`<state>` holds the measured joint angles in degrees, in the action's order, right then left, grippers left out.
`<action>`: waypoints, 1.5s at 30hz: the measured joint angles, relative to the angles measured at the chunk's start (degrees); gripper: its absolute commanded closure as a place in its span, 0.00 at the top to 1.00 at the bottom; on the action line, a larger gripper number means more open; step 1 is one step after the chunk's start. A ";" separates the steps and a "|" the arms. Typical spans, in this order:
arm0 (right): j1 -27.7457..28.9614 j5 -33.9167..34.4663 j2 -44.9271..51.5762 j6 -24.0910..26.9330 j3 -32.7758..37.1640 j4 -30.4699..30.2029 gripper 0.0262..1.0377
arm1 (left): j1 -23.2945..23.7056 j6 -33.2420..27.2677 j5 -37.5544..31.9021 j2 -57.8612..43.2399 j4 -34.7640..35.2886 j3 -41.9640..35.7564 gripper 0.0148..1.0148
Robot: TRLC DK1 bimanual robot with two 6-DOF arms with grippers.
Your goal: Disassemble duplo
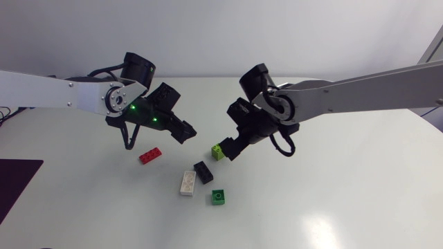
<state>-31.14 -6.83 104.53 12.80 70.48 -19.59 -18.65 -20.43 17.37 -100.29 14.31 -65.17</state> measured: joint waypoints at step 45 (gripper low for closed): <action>3.48 -12.37 10.64 -5.97 14.12 -4.90 0.23 | 0.66 -7.08 6.36 0.07 0.35 2.08 0.89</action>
<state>-27.66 -19.20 115.18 6.83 84.60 -24.49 -18.00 -27.51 23.73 -100.23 14.66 -63.09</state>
